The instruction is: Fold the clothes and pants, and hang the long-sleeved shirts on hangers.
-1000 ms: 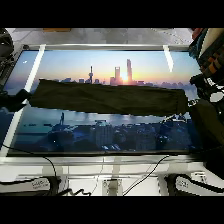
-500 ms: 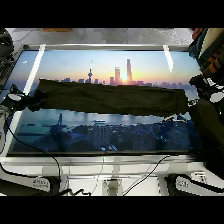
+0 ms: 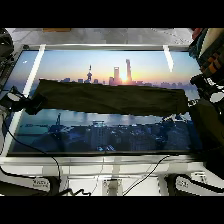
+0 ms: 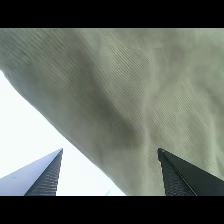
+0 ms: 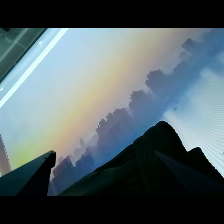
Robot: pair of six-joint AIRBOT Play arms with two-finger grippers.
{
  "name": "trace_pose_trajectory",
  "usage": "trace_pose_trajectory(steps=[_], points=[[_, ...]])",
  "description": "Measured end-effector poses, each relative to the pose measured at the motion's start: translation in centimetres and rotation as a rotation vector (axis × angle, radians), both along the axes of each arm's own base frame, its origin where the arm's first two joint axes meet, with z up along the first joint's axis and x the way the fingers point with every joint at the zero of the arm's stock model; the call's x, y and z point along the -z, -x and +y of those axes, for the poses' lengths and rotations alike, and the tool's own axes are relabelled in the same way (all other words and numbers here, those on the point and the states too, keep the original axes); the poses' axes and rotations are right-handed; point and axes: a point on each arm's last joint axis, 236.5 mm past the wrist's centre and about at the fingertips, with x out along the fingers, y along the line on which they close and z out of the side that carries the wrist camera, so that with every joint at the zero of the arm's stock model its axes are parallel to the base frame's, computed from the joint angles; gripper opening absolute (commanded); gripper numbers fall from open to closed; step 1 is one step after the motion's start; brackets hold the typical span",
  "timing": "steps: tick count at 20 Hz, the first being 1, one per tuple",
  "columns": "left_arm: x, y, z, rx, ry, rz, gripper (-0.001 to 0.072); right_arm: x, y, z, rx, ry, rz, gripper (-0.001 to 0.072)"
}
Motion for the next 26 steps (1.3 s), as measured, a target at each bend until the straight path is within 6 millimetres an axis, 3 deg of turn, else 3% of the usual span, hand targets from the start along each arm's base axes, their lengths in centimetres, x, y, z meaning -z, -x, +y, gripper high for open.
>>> trace_pose_trajectory(steps=[2,7,8,10,12,13,14,16,17,19,20,23,26], points=[[0.8,-1.2,-0.3,-0.029,0.004,-0.028,0.0693,0.0,0.0,0.0,0.001,0.001,-0.002,0.0688],[1.0,-6.5,0.1,-0.135,-0.065,-0.227,0.0692,-0.3,-0.1,-0.2,0.007,0.005,-0.014,0.0688],[1.0,-7.3,0.4,-0.154,-0.086,-0.264,0.0659,-0.4,-0.1,-0.2,0.007,0.005,-0.015,0.0688],[1.1,-8.7,0.9,-0.193,-0.107,-0.319,0.0481,-0.4,-0.1,-0.2,0.008,0.005,-0.016,0.0688],[1.0,-9.9,1.1,-0.218,-0.107,-0.351,0.0259,-0.4,-0.1,-0.2,0.008,0.003,-0.017,0.0687],[0.9,-10.5,1.1,-0.221,-0.108,-0.364,0.0097,-0.4,-0.1,-0.2,0.008,0.001,-0.015,0.0686],[0.3,-11.1,1.3,-0.219,-0.120,-0.386,0.0015,-0.2,-0.1,0.0,0.004,-0.003,-0.009,0.0675],[-1.5,-12.3,1.8,-0.204,-0.160,-0.436,0.0014,0.3,0.1,0.3,-0.006,-0.014,0.012,0.0403],[-2.2,-12.6,1.8,-0.185,-0.180,-0.448,0.0014,0.7,0.3,0.6,-0.017,-0.021,0.030,0.0303],[-4.9,-13.2,1.8,-0.131,-0.242,-0.487,0.0014,1.4,0.6,1.4,-0.050,-0.028,0.071,0.0171],[-6.0,-13.1,1.7,-0.096,-0.273,-0.490,0.0014,1.7,0.7,2.2,-0.077,-0.031,0.096,0.0029],[-9.7,-12.3,1.4,0.001,-0.361,-0.486,0.0014,1.8,0.3,5.9,-0.195,-0.011,0.144,0.0034],[-11.1,-10.0,1.1,0.117,-0.441,-0.383,0.0014,0.5,-1.0,11.8,-0.338,0.025,0.136,0.0033]])
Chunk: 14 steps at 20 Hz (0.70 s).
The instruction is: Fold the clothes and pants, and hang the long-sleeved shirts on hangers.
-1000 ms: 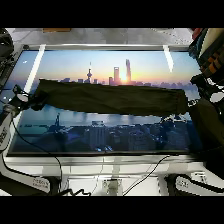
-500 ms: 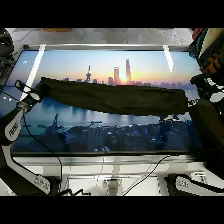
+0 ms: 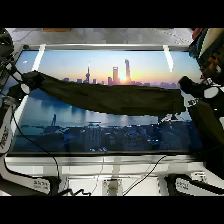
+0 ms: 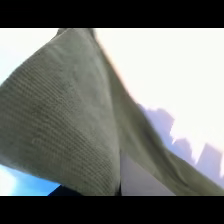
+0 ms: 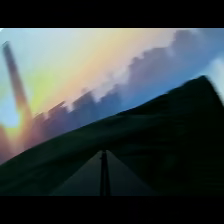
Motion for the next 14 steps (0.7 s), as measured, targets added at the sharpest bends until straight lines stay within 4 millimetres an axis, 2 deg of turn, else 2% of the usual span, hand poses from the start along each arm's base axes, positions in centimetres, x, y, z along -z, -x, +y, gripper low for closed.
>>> trace_pose_trajectory(steps=[3,7,10,14], points=[[-3.0,2.3,-0.5,0.091,-0.140,0.071,0.0014,-2.0,-1.2,7.1,-0.148,0.017,-0.047,0.0032],[-9.7,4.6,-2.7,0.197,-0.292,0.042,0.0015,-4.0,-2.6,17.7,-0.340,0.008,-0.111,0.0032],[-14.0,6.7,-5.2,0.251,-0.331,0.007,0.0015,-3.7,-2.7,26.8,-0.483,-0.040,-0.118,0.0031],[-16.9,8.9,-9.1,0.322,-0.304,-0.024,0.0015,-0.9,-0.9,38.9,-0.656,-0.114,-0.083,0.0031]])
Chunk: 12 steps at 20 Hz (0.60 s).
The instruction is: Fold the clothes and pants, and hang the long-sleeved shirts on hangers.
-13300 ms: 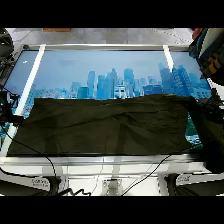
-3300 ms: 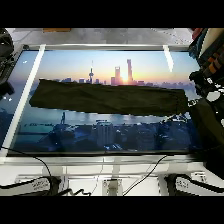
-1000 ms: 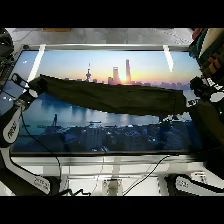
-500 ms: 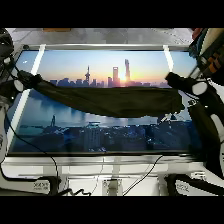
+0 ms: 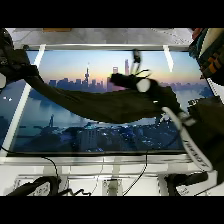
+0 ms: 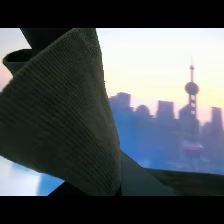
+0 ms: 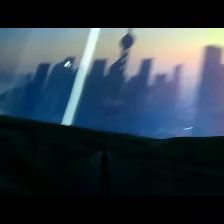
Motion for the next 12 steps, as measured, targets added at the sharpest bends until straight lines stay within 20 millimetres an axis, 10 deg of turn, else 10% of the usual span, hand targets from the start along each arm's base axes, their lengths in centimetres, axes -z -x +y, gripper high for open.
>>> trace_pose_trajectory(steps=[6,12], points=[[-0.8,1.0,-5.3,0.118,0.004,0.006,0.0016,5.5,7.3,15.5,-0.253,-0.063,0.157,0.0031],[-1.5,0.8,-7.6,0.166,0.022,-0.026,0.0016,10.6,15.2,21.2,-0.425,-0.010,0.304,0.0032]])
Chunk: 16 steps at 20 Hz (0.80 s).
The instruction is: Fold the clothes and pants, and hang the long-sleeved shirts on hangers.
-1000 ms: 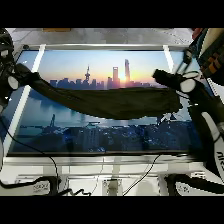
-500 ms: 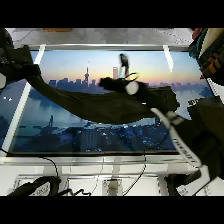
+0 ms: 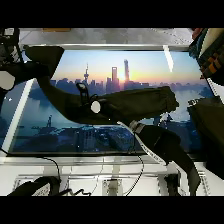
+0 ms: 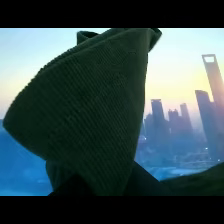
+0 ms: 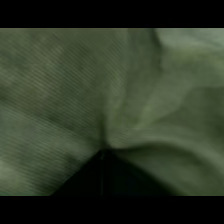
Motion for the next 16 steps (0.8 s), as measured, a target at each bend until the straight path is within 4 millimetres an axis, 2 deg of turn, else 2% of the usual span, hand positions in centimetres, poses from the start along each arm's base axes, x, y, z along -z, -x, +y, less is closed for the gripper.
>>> trace_pose_trajectory(steps=[2,4,5,8,11,13,14,15,16], points=[[0.4,-0.3,-0.8,0.011,0.040,0.009,0.0016,0.5,0.2,-0.3,-0.016,0.021,0.007,0.0032],[1.5,-0.5,-2.1,0.028,0.109,0.042,0.0016,0.6,-1.6,-2.4,-0.006,0.059,-0.004,0.0033],[2.3,-0.6,-3.0,0.041,0.146,0.067,0.0016,0.2,-3.2,-4.0,0.015,0.075,-0.017,0.0033],[4.8,-0.6,-6.9,0.102,0.242,0.152,0.0016,-1.6,-8.9,-11.3,0.099,0.137,-0.038,0.0033],[7.3,0.2,-12.8,0.207,0.280,0.231,0.0016,-4.8,-14.1,-20.4,0.221,0.176,-0.052,0.0033],[9.2,1.6,-17.3,0.284,0.289,0.296,0.0034,-7.0,-16.2,-26.3,0.299,0.191,-0.053,0.0033],[10.3,2.6,-19.4,0.321,0.290,0.335,0.0180,-8.1,-16.8,-29.0,0.331,0.196,-0.047,0.0034],[11.4,3.9,-21.5,0.362,0.284,0.385,0.0461,-8.9,-17.2,-31.4,0.360,0.205,-0.044,0.0034],[12.6,5.4,-23.2,0.404,0.269,0.435,0.0709,-9.7,-17.4,-33.4,0.385,0.211,-0.044,0.0034]])
